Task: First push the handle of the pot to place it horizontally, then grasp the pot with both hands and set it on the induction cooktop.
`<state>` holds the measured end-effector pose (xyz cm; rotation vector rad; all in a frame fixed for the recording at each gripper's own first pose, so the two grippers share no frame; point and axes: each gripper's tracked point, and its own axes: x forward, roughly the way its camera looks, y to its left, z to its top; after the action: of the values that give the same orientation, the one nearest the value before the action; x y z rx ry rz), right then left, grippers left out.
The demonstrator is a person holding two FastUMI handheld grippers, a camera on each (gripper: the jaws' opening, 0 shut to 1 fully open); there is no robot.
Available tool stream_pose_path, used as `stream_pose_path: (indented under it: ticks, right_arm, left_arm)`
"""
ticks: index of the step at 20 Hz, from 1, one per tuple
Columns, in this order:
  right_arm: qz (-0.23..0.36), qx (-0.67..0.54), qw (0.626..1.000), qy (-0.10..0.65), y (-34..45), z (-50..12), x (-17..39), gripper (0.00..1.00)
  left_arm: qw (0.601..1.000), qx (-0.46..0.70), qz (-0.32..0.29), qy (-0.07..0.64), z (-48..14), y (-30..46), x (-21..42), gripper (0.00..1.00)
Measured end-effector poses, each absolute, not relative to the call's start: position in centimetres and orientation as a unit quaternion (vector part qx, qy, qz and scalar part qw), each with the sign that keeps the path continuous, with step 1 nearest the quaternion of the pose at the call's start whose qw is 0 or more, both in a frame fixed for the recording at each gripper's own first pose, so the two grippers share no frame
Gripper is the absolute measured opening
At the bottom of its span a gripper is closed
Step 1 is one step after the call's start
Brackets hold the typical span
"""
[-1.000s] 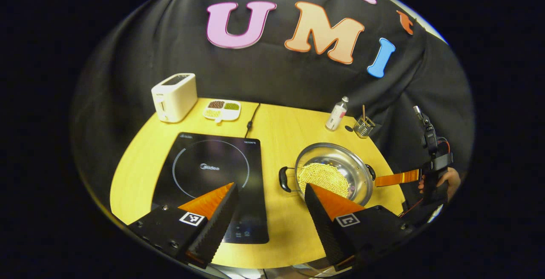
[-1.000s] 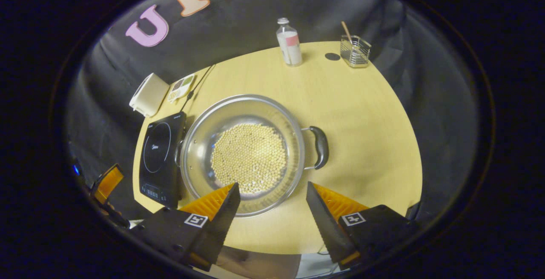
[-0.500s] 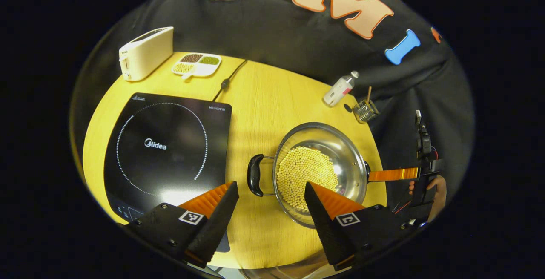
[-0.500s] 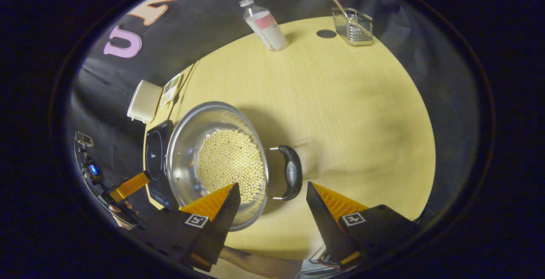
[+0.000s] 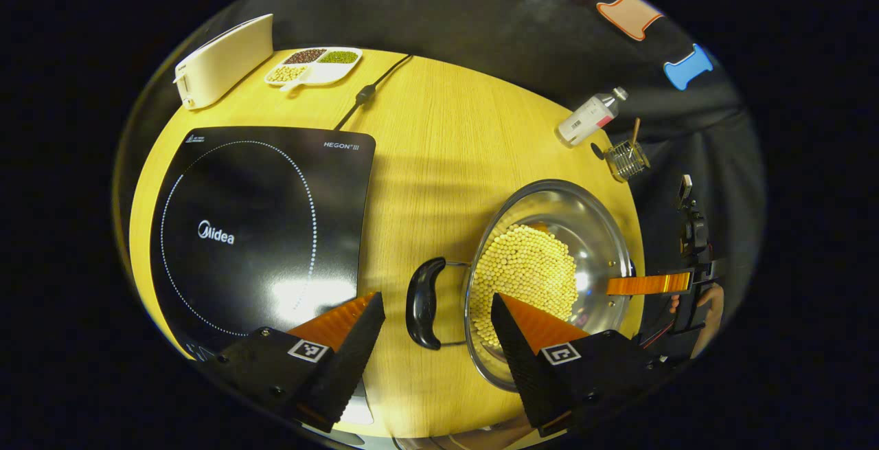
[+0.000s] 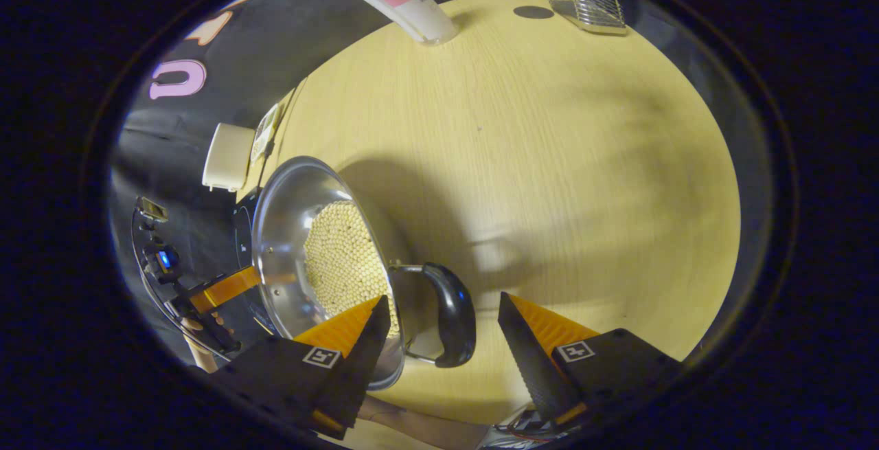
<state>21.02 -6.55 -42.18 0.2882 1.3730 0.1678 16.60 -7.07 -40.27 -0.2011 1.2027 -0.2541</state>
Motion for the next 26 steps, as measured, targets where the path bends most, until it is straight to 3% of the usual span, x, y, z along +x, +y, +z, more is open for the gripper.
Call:
stream_pose_path:
  ticks: [1,2,3,6,7,9,11,12,13,14,15,16,17,18,21,24,25,26]
  right_arm:
    - [0.078,0.131,0.757,0.635,-6.4,-42.6,21.1,0.88]
    - [0.079,0.129,0.755,0.638,-6.3,-42.9,21.2,0.88]
    - [0.080,0.126,0.753,0.641,-6.3,-43.3,21.2,0.88]
    - [0.086,0.128,0.747,0.647,-6.2,-43.8,21.4,0.88]
    - [0.087,0.132,0.745,0.648,-6.1,-43.8,21.4,0.88]
    - [0.089,0.134,0.745,0.648,-6.1,-43.8,21.5,0.88]
    - [0.094,0.134,0.742,0.651,-5.9,-43.9,21.4,0.83]
    - [0.099,0.132,0.742,0.649,-5.8,-44.0,21.4,0.78]
    - [0.103,0.134,0.741,0.650,-5.4,-43.9,21.2,0.74]
    - [0.103,0.129,0.741,0.650,-5.3,-44.2,21.3,0.66]
    - [0.103,0.125,0.742,0.650,-5.3,-44.2,21.3,0.73]
    - [0.102,0.124,0.743,0.650,-5.3,-44.1,21.5,0.63]
    - [0.103,0.137,0.741,0.650,-4.7,-44.2,21.4,0.63]
    - [0.107,0.142,0.740,0.649,-4.7,-44.2,21.6,0.53]
    - [0.111,0.144,0.739,0.649,-4.6,-44.0,21.5,0.56]
    - [0.118,0.147,0.737,0.649,-4.6,-44.0,21.6,0.51]
    - [0.120,0.140,0.736,0.651,-4.6,-44.1,21.6,0.55]
    - [0.121,0.138,0.734,0.654,-4.7,-44.1,21.5,0.51]
  left_arm:
    - [0.807,-0.091,-0.118,0.572,-40.8,-7.2,16.6,0.96]
    - [0.799,-0.087,-0.114,0.584,-41.5,-7.2,16.5,1.00]
    - [0.792,-0.081,-0.111,0.594,-42.1,-7.1,16.5,0.95]
    - [0.781,-0.076,-0.112,0.610,-43.2,-7.6,16.8,0.96]
    - [0.778,-0.073,-0.112,0.614,-43.5,-7.7,16.8,0.89]
    - [0.772,-0.063,-0.109,0.623,-44.0,-7.8,17.0,0.88]
    - [0.769,-0.056,-0.106,0.628,-44.4,-7.9,17.0,0.85]
    - [0.767,-0.055,-0.104,0.630,-44.6,-8.0,17.0,0.89]
    - [0.764,-0.056,-0.102,0.635,-44.8,-8.1,16.9,0.76]
    - [0.760,-0.059,-0.101,0.639,-45.1,-8.2,16.7,0.79]
    - [0.758,-0.060,-0.100,0.641,-45.1,-8.2,16.7,0.68]
    - [0.758,-0.060,-0.099,0.642,-45.2,-8.1,16.7,0.68]
    - [0.758,-0.063,-0.099,0.641,-45.2,-8.1,16.8,0.74]
    - [0.758,-0.068,-0.100,0.641,-45.2,-8.1,16.7,0.68]
    - [0.753,-0.083,-0.101,0.645,-45.0,-8.1,16.3,0.65]
    - [0.748,-0.094,-0.101,0.650,-44.7,-8.2,15.5,0.61]
    - [0.745,-0.097,-0.103,0.651,-44.6,-8.5,15.1,0.60]
    - [0.744,-0.097,-0.104,0.653,-44.4,-8.6,14.7,0.60]
